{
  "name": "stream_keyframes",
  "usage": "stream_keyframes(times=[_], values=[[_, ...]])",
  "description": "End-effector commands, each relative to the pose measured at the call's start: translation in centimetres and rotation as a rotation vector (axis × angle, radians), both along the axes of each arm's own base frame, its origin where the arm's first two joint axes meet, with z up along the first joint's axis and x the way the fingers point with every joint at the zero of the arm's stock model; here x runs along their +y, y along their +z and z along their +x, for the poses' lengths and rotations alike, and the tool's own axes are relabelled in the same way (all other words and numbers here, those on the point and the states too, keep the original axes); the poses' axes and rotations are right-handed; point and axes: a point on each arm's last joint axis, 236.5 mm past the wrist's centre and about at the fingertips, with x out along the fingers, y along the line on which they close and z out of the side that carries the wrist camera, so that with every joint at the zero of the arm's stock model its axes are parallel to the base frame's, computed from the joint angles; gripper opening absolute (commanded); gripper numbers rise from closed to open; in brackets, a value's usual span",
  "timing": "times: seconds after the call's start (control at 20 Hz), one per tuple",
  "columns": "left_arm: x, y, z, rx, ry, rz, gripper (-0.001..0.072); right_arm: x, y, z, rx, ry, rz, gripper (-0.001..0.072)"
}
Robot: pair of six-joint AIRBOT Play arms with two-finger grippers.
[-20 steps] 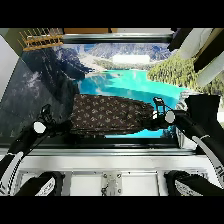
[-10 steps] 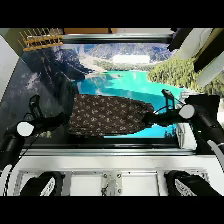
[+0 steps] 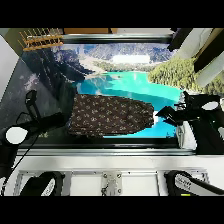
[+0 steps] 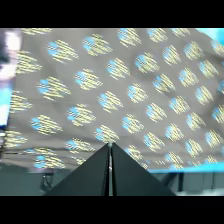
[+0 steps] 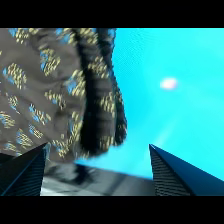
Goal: Fold the clothes and pants, and hang the long-sleeved shirts on hangers.
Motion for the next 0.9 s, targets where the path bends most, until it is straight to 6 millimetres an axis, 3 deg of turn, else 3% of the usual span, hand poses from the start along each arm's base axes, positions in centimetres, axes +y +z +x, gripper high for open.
stream_keyframes(times=[0.0, 0.3, 0.6, 0.65, 0.7, 0.85], values=[[-4.0, -0.4, -0.7, 0.012, -0.099, -0.028, 0.0004, 1.1, -2.8, 1.8, 0.008, -0.035, 0.175, 0.0703], [-9.7, -1.1, -0.2, 0.066, -0.223, -0.037, 0.0004, 5.3, -5.3, 2.1, 0.059, 0.014, 0.228, 0.0702], [-11.3, -1.1, 1.1, 0.119, -0.266, -0.025, 0.0004, 9.5, -6.0, 2.5, 0.054, 0.055, 0.232, 0.0695], [-11.4, -1.2, 1.1, 0.124, -0.267, -0.024, 0.0004, 10.0, -5.8, 2.7, 0.037, 0.059, 0.235, 0.0570], [-11.3, -1.2, 1.0, 0.127, -0.269, -0.022, 0.0004, 10.6, -5.5, 3.0, 0.008, 0.078, 0.242, 0.0362], [-11.3, -1.4, 0.8, 0.137, -0.273, -0.021, 0.0004, 11.3, -4.9, 3.3, -0.061, 0.125, 0.249, 0.0014]])
